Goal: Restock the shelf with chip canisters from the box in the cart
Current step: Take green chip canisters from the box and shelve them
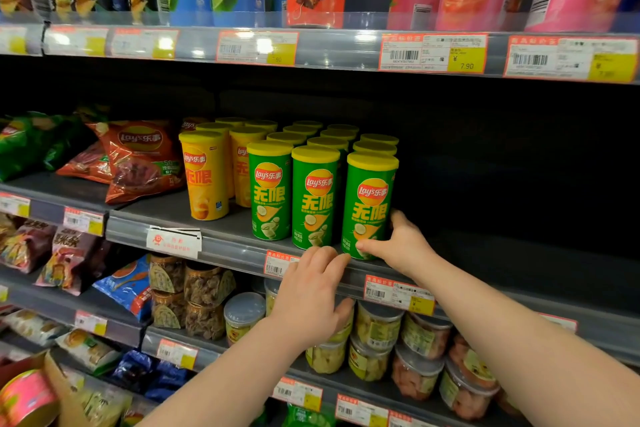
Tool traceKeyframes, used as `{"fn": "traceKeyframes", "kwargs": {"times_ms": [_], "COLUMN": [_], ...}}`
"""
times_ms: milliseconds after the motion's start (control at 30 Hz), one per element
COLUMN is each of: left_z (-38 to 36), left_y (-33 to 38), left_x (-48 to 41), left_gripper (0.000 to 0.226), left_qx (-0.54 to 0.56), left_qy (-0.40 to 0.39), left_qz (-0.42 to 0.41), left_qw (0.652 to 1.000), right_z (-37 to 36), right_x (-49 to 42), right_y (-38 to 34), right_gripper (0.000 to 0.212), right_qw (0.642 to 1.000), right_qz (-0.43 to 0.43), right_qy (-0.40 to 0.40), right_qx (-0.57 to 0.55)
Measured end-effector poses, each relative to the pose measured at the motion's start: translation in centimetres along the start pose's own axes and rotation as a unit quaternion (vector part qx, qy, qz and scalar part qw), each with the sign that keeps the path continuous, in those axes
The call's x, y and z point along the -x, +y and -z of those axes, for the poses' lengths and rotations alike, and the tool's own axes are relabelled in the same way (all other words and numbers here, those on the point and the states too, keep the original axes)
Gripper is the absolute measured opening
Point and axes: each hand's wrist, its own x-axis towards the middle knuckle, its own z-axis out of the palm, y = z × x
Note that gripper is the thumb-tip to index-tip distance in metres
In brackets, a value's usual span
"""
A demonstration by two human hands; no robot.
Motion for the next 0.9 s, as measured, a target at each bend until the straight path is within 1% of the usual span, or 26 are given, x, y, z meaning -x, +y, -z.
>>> {"fn": "traceKeyframes", "kwargs": {"times_ms": [100,267,367,467,533,567,633,700,767,900], "left_z": [0.1,0.6,0.8,1.0,1.2,1.2,0.8,0.3,-0.1,-1.0], "left_y": [-0.1,-0.1,-0.1,-0.2,-0.3,-0.3,-0.7,-1.1,-1.2,-1.3], "left_x": [0.0,0.1,0.3,0.7,1.2,1.5,1.8,2.3,2.8,3.9], "left_gripper": [0.068,0.069,0.07,0.066,0.061,0.059,0.055,0.052,0.05,0.045], "left_qx": [-0.011,-0.022,-0.022,-0.021,-0.017,-0.012,0.004,0.014,0.003,-0.011], "left_qy": [-0.025,-0.034,-0.024,-0.029,-0.018,-0.007,0.019,0.025,0.021,-0.026], "left_qz": [-0.004,-0.013,-0.012,-0.001,0.006,0.002,0.001,-0.006,-0.017,-0.014], "left_qw": [1.0,0.999,0.999,0.999,1.0,1.0,1.0,1.0,1.0,1.0], "right_z": [0.0,0.2,0.5,0.9,1.1,1.2,1.4,1.1,0.4,-2.1], "right_x": [0.1,0.3,0.4,1.0,1.9,2.5,3.9,5.2,6.4,8.1], "right_y": [0.0,-0.3,-0.5,-0.4,0.0,0.1,0.3,0.1,-0.1,0.3], "right_gripper": [0.076,0.072,0.068,0.074,0.077,0.075,0.061,0.047,0.038,0.036], "right_qw": [1.0,1.0,0.999,0.997,0.995,0.994,0.986,0.973,0.962,0.939], "right_qz": [-0.003,-0.004,0.001,0.0,0.009,0.022,0.069,0.129,0.178,0.225], "right_qy": [0.001,-0.007,-0.007,0.003,0.026,0.04,0.068,0.072,0.04,-0.07], "right_qx": [0.002,0.027,0.05,0.08,0.093,0.1,0.134,0.176,0.204,0.25]}}
